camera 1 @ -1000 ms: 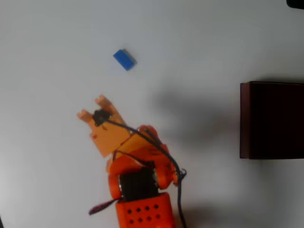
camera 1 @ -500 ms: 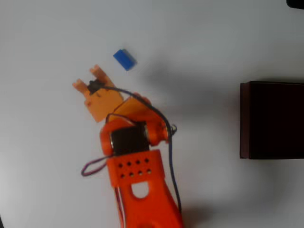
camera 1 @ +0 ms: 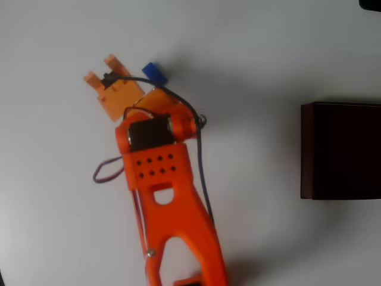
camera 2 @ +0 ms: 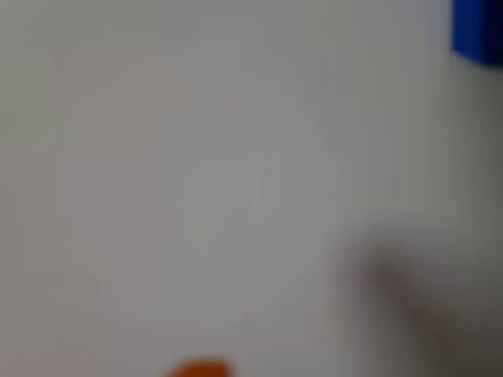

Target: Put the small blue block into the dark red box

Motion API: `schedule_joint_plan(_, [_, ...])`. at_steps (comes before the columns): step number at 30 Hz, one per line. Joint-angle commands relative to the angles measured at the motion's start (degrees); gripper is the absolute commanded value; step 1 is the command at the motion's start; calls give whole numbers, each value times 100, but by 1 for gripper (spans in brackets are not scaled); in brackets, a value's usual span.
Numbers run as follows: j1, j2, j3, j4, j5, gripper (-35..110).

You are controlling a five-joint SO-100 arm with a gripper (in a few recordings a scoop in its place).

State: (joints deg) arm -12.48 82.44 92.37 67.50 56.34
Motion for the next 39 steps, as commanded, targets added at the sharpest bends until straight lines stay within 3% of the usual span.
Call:
schedule_joint_plan(1, [-105,-308,-791,167,-18,21])
schedule_joint_plan(30, [141,-3472,-5449,2232,-378,20])
schedule_joint_plan(39, [308,-3894,-5810,2320,-387,20])
